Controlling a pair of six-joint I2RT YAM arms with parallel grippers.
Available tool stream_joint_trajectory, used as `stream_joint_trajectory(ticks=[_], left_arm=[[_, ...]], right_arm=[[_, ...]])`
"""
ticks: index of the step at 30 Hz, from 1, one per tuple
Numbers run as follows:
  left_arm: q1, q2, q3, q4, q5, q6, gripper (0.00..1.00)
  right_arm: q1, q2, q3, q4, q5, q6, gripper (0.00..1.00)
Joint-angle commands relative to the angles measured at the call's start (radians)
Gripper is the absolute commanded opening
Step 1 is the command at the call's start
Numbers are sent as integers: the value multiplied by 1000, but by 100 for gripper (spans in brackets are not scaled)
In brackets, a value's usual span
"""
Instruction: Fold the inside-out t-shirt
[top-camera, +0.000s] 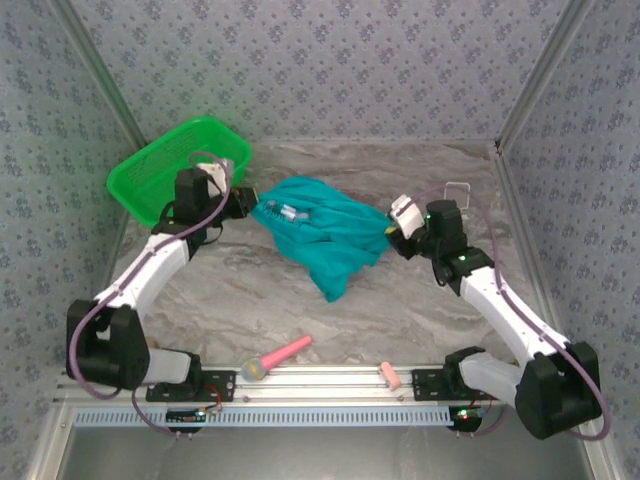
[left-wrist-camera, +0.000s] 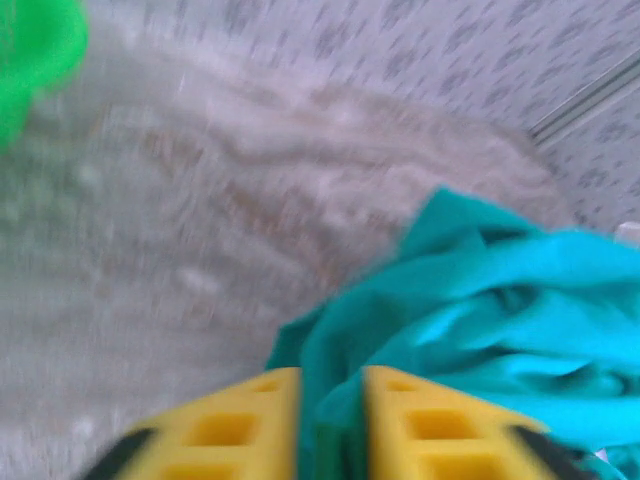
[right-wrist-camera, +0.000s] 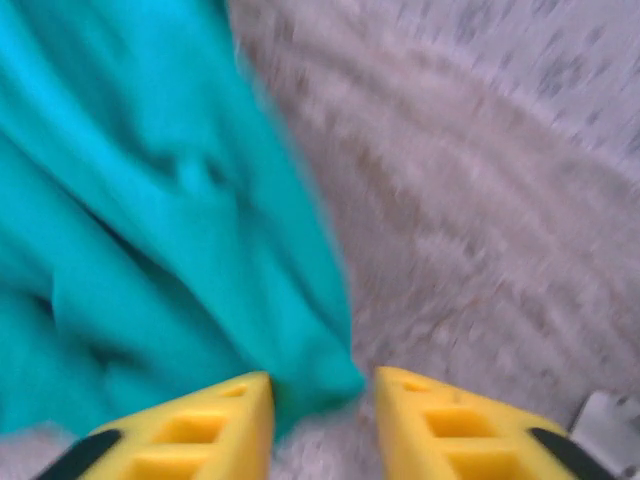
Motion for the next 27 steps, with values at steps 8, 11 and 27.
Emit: stream_joint_trajectory(ticks=[8, 11, 27], left_arm=[[-189, 6, 24, -297, -144, 91, 57], [-224, -19, 16, -324, -164, 96, 59], [-246, 66, 37, -243, -184, 109, 0]], right_arm=[[248, 108, 135, -121, -124, -308, 48], [273, 224, 192, -75, -178, -373, 49], [300, 645, 405, 274, -158, -360, 0]])
